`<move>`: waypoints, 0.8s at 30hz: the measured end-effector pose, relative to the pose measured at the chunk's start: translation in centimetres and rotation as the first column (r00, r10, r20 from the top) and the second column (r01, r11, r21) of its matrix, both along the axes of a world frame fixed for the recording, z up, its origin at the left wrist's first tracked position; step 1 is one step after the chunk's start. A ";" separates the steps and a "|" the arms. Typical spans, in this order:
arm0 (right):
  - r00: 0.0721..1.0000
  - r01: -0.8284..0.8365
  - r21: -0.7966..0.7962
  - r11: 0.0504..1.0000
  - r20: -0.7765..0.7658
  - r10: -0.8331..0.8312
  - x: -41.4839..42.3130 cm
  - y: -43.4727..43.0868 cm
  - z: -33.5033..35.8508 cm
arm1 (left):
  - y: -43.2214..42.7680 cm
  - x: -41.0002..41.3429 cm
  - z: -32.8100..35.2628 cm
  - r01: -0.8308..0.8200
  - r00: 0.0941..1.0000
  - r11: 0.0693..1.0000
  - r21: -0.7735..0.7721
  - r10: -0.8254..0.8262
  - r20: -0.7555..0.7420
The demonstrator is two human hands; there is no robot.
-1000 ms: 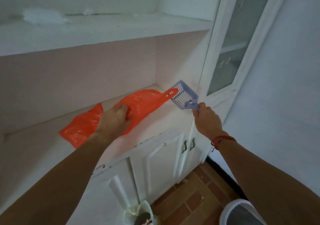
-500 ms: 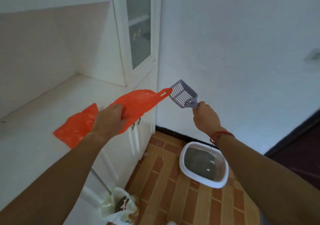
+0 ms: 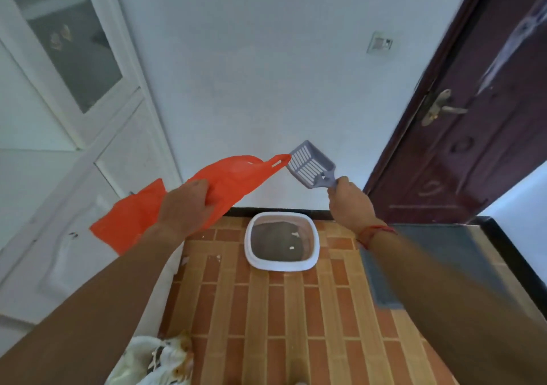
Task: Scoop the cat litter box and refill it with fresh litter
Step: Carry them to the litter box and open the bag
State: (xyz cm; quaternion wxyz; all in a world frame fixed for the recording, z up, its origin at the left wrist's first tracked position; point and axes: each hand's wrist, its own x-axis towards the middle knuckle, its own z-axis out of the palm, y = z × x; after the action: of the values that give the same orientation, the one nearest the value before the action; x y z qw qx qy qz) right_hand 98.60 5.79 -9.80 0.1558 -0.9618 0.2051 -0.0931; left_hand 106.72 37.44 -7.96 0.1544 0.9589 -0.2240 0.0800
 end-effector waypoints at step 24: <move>0.992 0.068 0.169 0.983 -0.112 -0.049 0.2 -12.8 -4.3 | -10.6 1.3 -4.9 -0.053 0.993 0.982 0.184 0.071 -0.095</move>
State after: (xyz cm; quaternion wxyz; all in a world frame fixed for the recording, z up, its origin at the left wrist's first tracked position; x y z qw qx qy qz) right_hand 98.78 -7.01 -14.12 0.2245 -0.9418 0.2488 -0.0276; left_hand 107.99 26.79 -12.83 0.0754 0.9783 -0.1923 0.0152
